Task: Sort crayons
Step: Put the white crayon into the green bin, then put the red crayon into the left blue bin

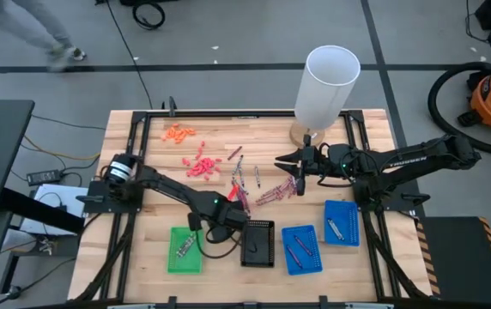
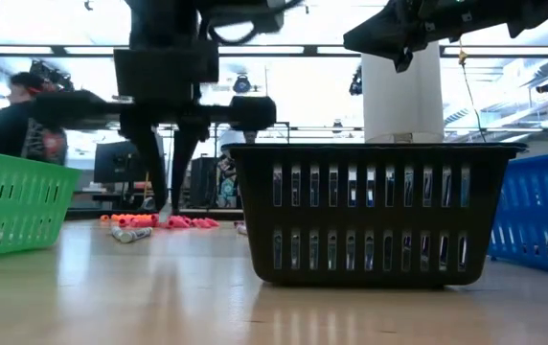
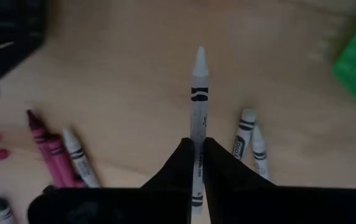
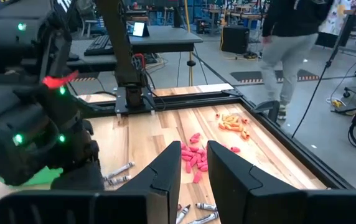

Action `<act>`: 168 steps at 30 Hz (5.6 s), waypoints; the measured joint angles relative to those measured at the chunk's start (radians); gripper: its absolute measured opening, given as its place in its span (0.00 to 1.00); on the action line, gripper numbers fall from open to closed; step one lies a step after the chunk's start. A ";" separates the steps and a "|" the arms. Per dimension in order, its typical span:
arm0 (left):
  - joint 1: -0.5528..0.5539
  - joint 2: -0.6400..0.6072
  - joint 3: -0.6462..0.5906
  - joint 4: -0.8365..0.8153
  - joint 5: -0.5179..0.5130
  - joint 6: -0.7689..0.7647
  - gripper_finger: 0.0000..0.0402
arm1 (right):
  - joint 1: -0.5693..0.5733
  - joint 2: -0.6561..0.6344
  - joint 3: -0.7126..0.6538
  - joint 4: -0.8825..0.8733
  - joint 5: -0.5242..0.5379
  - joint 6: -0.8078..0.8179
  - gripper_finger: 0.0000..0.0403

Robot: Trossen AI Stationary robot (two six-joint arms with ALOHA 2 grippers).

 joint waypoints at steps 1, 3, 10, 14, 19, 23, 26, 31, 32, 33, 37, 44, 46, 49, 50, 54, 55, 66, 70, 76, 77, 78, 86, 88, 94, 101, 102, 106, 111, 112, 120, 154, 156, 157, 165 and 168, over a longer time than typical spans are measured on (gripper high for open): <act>-0.002 -0.013 0.000 0.001 0.000 -0.010 0.04 | 0.000 0.000 0.000 0.001 0.000 0.003 0.22; -0.004 -0.037 0.001 0.002 0.005 -0.026 0.04 | 0.001 0.000 0.000 0.000 0.000 0.006 0.22; -0.019 -0.135 0.001 0.007 0.013 -0.141 0.04 | 0.017 0.000 0.000 0.015 0.000 0.005 0.22; -0.045 -0.178 0.000 -0.005 0.024 -0.261 0.04 | 0.020 0.000 0.000 0.023 -0.002 0.005 0.22; -0.093 -0.222 0.001 -0.009 0.085 -0.509 0.04 | 0.020 0.000 0.000 0.023 -0.007 0.005 0.22; -0.132 -0.232 0.000 -0.016 0.149 -0.793 0.04 | 0.024 0.000 0.000 0.023 -0.010 0.005 0.22; -0.167 -0.236 0.000 -0.018 0.183 -0.993 0.04 | 0.034 0.000 0.000 0.027 -0.010 0.006 0.22; -0.239 -0.235 0.000 -0.061 0.184 -1.266 0.04 | 0.048 0.000 0.000 0.039 -0.010 0.002 0.22; -0.255 -0.235 0.000 -0.074 0.174 -1.312 0.04 | 0.050 0.000 0.000 0.047 -0.010 -0.001 0.22; -0.271 -0.235 0.000 -0.086 0.157 -1.356 0.04 | 0.050 0.000 0.000 0.057 -0.010 -0.003 0.22; -0.347 -0.235 -0.001 -0.134 0.033 -1.475 0.04 | 0.050 0.000 0.000 0.089 -0.010 -0.028 0.22; -0.449 -0.235 -0.069 -0.130 -0.068 -1.662 0.04 | 0.050 0.000 0.000 0.121 -0.010 -0.051 0.22; -0.468 -0.235 -0.119 -0.110 -0.071 -1.724 0.04 | 0.050 0.000 0.000 0.121 -0.010 -0.055 0.22; -0.482 -0.235 -0.193 -0.047 -0.067 -1.824 0.04 | 0.050 0.000 0.000 0.129 -0.010 -0.057 0.22; -0.483 -0.236 -0.211 -0.035 -0.067 -1.855 0.04 | 0.050 0.000 0.000 0.132 -0.010 -0.057 0.22; -0.484 -0.238 -0.252 -0.023 -0.075 -1.938 0.04 | 0.050 0.000 0.000 0.142 -0.010 -0.058 0.22; -0.482 -0.238 -0.257 -0.023 -0.079 -1.957 0.04 | 0.050 0.000 0.000 0.143 -0.010 -0.058 0.22; -0.396 -0.239 -0.267 -0.003 -0.059 -2.317 0.04 | 0.050 0.000 0.000 0.142 -0.010 -0.057 0.22; -0.374 -0.239 -0.267 0.002 -0.035 -2.440 0.05 | 0.050 0.000 0.000 0.142 -0.010 -0.054 0.22; -0.373 -0.239 -0.267 0.020 -0.014 -2.458 0.15 | 0.050 0.000 0.000 0.142 -0.010 -0.055 0.22; -0.373 -0.239 -0.267 0.020 -0.014 -2.458 0.18 | 0.050 0.000 0.000 0.142 -0.010 -0.055 0.22; -0.373 -0.239 -0.267 0.019 -0.014 -2.458 0.20 | 0.050 0.000 0.000 0.142 -0.010 -0.055 0.22; -0.338 -0.239 -0.203 -0.036 0.083 -2.192 0.33 | 0.050 0.000 0.000 0.142 -0.010 -0.051 0.22; -0.316 -0.239 -0.158 -0.085 0.080 -2.069 0.33 | 0.050 0.000 0.000 0.142 -0.010 -0.050 0.22; -0.246 -0.239 -0.051 -0.213 0.049 -1.697 0.31 | 0.050 0.000 0.000 0.141 -0.010 -0.039 0.22; -0.173 -0.239 -0.042 -0.218 -0.200 -1.333 0.31 | 0.051 0.000 0.000 0.106 -0.011 -0.031 0.22; -0.160 -0.239 -0.049 -0.206 -0.236 -1.290 0.31 | 0.051 0.000 0.000 0.099 -0.011 -0.031 0.22; -0.087 -0.239 -0.080 -0.135 -0.274 -1.107 0.31 | 0.051 0.000 0.000 0.074 -0.011 -0.020 0.22; 0.012 -0.239 -0.148 0.031 -0.274 -0.907 0.31 | 0.051 0.000 0.000 0.049 -0.010 -0.004 0.22; 0.031 -0.239 -0.159 0.065 -0.273 -0.874 0.31 | 0.051 0.000 0.000 0.040 -0.010 0.002 0.22; 0.190 -0.239 -0.201 0.313 -0.176 -0.702 0.31 | 0.051 0.000 0.000 -0.030 0.045 0.022 0.22; 0.664 -0.042 -0.201 0.625 -0.038 -1.041 0.31 | 0.057 0.000 0.000 -0.083 0.054 0.027 0.22; 0.672 -0.031 -0.201 0.629 0.000 -1.038 0.31 | 0.059 0.000 0.000 -0.082 0.055 0.028 0.22; 0.673 -0.024 -0.201 0.628 0.012 -1.040 0.31 | 0.060 0.000 0.000 -0.083 0.055 0.028 0.22; 0.675 0.002 -0.201 0.625 0.021 -1.049 0.30 | 0.064 0.000 0.000 -0.083 0.058 0.033 0.22; 0.679 0.002 -0.201 0.602 0.021 -1.056 0.28 | 0.072 0.000 0.000 -0.084 0.060 0.033 0.22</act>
